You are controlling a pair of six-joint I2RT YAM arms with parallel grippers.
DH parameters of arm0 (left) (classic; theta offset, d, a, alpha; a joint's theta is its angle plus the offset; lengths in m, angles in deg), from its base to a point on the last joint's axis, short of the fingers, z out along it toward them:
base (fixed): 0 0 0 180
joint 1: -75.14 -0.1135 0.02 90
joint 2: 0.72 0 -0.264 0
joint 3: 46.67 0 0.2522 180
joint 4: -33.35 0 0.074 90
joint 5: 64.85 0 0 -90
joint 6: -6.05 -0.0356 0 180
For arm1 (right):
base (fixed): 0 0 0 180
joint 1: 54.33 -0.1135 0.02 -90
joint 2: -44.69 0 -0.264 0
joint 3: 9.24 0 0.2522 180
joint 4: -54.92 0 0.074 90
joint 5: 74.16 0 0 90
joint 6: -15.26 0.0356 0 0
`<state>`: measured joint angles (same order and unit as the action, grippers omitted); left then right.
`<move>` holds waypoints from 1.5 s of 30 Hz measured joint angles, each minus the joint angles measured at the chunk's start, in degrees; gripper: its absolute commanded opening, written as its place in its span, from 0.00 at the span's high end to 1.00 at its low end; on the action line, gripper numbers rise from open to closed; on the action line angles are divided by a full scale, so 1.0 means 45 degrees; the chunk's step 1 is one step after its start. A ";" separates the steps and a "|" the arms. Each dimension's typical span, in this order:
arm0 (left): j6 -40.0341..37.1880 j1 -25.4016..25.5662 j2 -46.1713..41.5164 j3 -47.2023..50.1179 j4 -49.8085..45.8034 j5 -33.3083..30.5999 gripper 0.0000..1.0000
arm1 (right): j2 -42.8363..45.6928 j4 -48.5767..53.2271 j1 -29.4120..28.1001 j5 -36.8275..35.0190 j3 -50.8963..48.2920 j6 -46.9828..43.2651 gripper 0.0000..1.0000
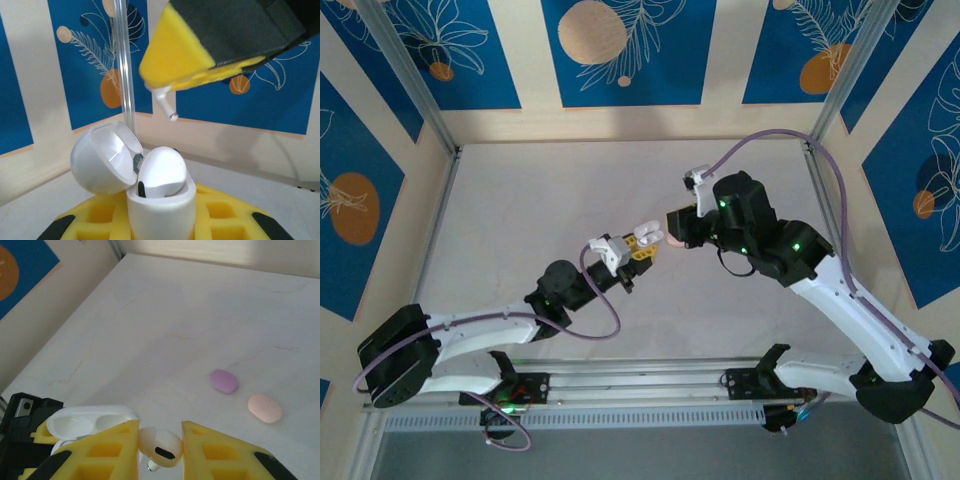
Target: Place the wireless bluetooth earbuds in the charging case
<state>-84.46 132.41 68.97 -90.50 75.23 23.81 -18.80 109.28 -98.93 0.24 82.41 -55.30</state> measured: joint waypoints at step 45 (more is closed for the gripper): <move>0.0714 -0.0010 0.0141 -0.0068 0.0491 -0.0087 0.89 | -0.0442 -0.0437 -0.0889 0.0612 -0.0408 -0.2409 0.65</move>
<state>-81.25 132.37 69.61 -90.80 77.44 23.42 -20.79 107.31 -102.93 3.00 80.58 -66.14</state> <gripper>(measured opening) 0.196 0.332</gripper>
